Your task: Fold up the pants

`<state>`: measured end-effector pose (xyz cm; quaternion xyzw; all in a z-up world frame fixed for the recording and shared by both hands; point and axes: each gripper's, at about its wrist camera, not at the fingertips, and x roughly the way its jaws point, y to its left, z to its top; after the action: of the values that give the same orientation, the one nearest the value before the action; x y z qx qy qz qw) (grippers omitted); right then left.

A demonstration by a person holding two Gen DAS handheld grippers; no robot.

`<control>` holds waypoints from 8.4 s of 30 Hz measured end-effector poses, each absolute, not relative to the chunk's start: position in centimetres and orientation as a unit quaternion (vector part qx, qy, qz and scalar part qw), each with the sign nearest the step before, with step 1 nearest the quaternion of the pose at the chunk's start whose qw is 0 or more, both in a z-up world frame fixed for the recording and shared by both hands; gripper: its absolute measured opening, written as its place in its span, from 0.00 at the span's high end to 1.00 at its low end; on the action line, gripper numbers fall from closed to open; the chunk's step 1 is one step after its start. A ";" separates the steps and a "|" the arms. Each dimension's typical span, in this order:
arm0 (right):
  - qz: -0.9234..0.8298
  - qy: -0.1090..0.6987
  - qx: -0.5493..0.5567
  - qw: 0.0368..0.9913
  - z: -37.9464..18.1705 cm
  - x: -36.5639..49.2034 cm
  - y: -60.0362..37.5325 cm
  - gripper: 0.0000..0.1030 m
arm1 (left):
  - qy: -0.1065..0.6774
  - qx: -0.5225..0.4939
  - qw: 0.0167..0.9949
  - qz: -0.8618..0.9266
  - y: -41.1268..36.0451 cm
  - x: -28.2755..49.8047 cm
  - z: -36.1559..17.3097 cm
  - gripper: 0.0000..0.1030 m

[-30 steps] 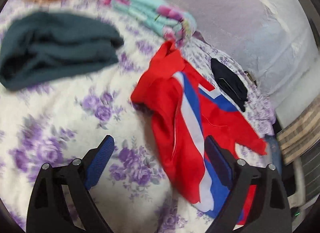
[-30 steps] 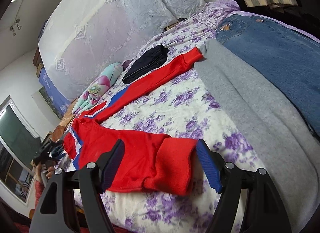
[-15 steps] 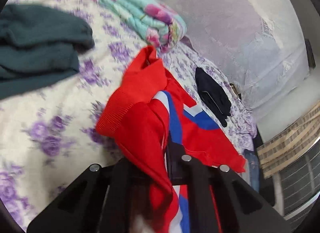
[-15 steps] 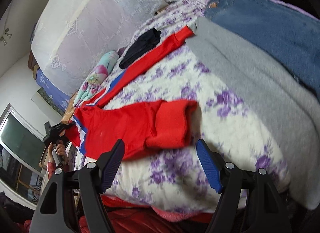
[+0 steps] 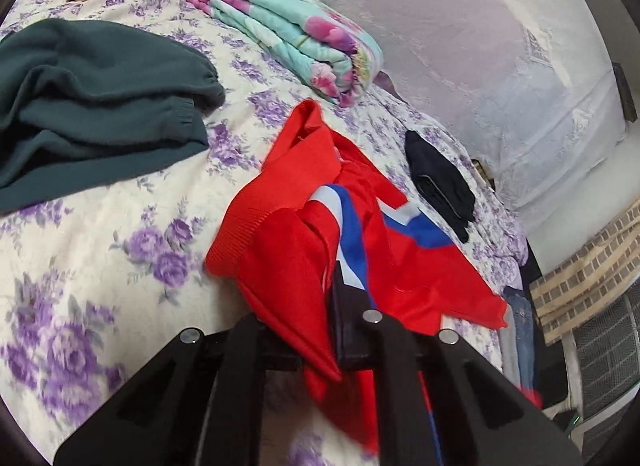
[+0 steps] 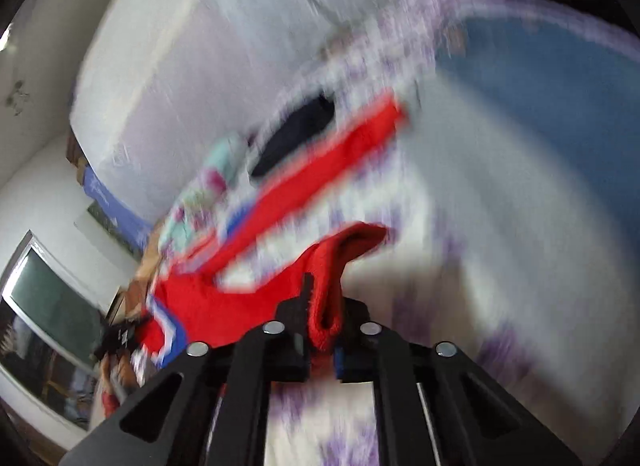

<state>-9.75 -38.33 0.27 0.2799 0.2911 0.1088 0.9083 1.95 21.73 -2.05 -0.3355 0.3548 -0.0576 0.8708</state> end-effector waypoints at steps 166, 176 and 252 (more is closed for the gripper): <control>0.349 0.334 -0.205 0.851 -4.7 -9.6 -15.3 0.79 | 0.402 -0.135 0.905 -0.027 20.2 2.4 -2.9 0.07; 0.173 0.326 -0.088 0.925 3.8 -1.6 -16.7 0.16 | 0.376 -0.208 0.902 -0.047 22.2 0.7 -3.7 0.05; 0.038 0.248 -0.045 0.967 1.2 -11.6 -30.6 0.57 | 0.347 -0.256 0.898 -0.081 23.4 -0.1 -4.3 0.05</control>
<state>-11.63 -30.61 1.25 -0.0454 0.2485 0.0383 0.9668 -0.12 23.37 -4.32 -0.2562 0.3475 -0.0809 0.8984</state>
